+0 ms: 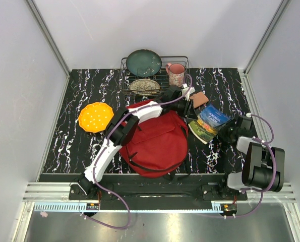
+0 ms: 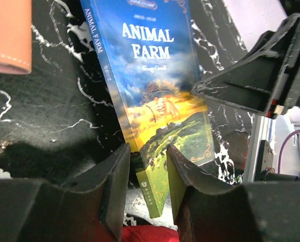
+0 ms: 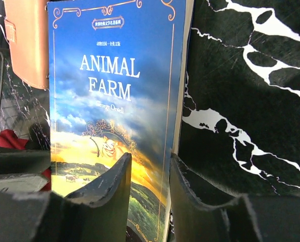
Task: Pack the student bag
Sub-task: Pick up the book from the center of the board, then place the book in the student bag.
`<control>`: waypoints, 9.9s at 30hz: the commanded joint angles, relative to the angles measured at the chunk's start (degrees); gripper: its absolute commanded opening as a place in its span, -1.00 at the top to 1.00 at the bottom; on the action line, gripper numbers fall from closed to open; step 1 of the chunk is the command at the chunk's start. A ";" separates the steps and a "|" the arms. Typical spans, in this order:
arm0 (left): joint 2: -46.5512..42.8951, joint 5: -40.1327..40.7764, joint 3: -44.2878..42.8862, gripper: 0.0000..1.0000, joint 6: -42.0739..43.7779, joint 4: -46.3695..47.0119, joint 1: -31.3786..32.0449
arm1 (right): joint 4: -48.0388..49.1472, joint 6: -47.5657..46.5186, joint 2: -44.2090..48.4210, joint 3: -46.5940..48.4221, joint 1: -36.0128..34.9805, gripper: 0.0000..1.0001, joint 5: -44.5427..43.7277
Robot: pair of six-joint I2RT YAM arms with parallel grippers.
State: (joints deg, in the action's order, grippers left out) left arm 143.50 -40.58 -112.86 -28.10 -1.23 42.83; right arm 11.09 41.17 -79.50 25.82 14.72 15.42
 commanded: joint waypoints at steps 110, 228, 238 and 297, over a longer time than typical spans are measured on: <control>-105.35 57.19 84.29 1.00 -20.50 25.93 -3.28 | 24.13 24.05 23.97 -5.70 -52.76 -0.65 3.40; -53.86 53.58 56.26 0.30 15.35 -12.74 34.34 | -63.30 20.88 76.42 11.00 -61.92 1.00 -60.07; -59.39 58.85 55.99 1.00 13.24 -13.62 34.34 | -65.15 20.98 78.01 9.95 -61.92 1.00 -60.77; -92.79 75.38 67.86 1.00 3.49 -13.27 29.15 | -51.78 17.63 65.88 8.19 -61.83 1.00 -53.21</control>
State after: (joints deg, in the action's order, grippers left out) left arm 52.53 33.06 -44.60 -24.47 -18.13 72.31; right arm -46.83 59.35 -13.28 31.57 -46.87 -37.76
